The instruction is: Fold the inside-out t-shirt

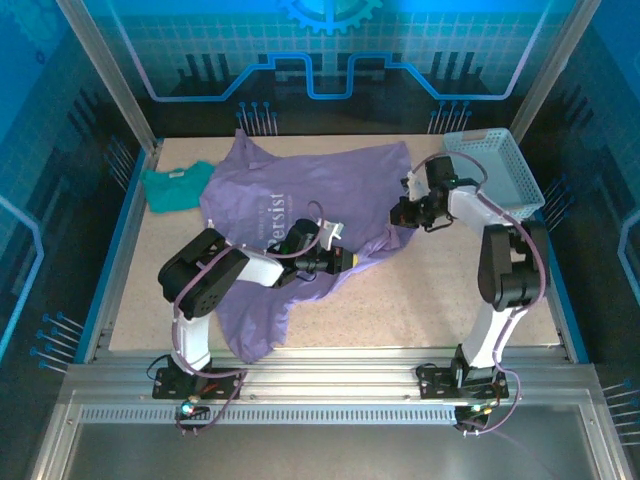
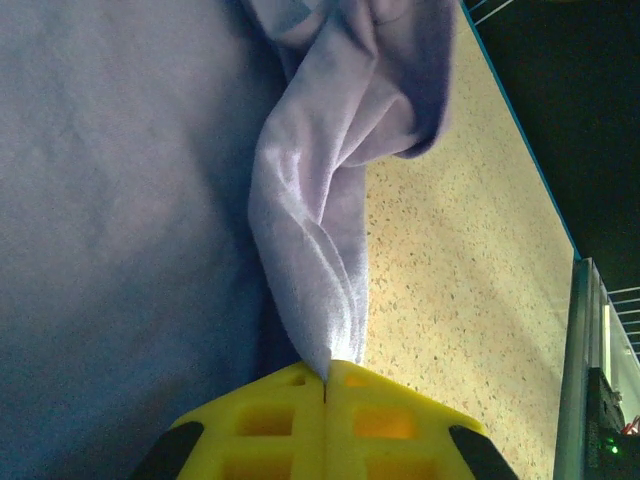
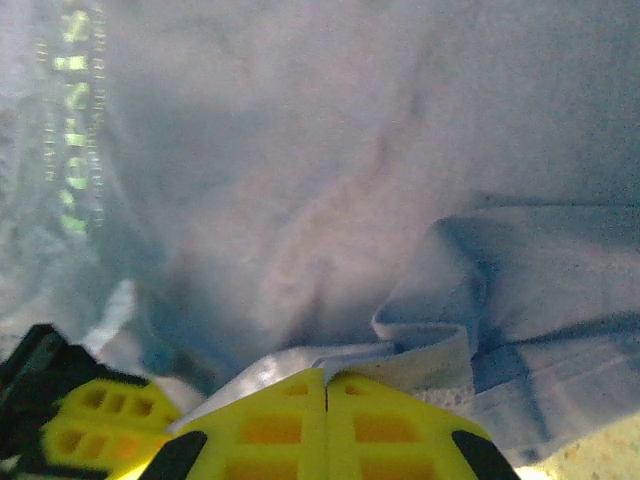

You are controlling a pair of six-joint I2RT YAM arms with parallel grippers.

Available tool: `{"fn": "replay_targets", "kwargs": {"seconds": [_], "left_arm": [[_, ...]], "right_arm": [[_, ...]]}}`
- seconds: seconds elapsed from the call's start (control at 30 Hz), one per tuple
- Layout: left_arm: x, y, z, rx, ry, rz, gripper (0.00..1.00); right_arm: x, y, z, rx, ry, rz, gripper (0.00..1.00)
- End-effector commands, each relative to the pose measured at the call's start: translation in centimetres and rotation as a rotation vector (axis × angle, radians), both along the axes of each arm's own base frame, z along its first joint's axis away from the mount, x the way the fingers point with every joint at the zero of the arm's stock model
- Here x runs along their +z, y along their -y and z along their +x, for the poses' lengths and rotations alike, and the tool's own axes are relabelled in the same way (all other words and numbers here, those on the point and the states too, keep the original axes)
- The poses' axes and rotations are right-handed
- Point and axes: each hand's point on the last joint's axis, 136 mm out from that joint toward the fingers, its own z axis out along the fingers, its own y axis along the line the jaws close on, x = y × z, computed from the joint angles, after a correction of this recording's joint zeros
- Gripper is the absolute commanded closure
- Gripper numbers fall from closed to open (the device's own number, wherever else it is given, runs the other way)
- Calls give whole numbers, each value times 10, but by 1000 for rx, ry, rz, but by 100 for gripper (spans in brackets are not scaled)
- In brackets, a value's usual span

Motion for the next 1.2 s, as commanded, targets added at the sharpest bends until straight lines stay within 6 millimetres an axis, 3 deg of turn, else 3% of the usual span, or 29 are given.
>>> {"fn": "replay_targets", "kwargs": {"seconds": [0.0, 0.1, 0.37, 0.63, 0.77, 1.0, 1.13, 1.17], "left_arm": [[12, -1, -1, -10, 35, -18, 100], [12, 0, -1, -15, 34, -21, 100], [11, -1, -1, -13, 36, -17, 100], [11, 0, -1, -16, 35, -18, 100], [11, 1, 0, -17, 34, -18, 100], [10, 1, 1, -16, 28, -12, 100], [11, 3, 4, -11, 11, -17, 100], [14, 3, 5, -6, 10, -21, 93]], "right_arm": [[0, -3, 17, 2, 17, -27, 91], [-7, 2, 18, 8, 8, -68, 87], [-14, 11, -2, 22, 2, -123, 70], [-16, 19, -14, 28, -5, -244, 63], [-14, 19, -9, 23, 0, -245, 70], [3, 17, -9, 19, 36, -225, 96], [34, 11, -12, -5, 105, -51, 100], [45, 9, -11, -14, 129, 20, 100]]}}
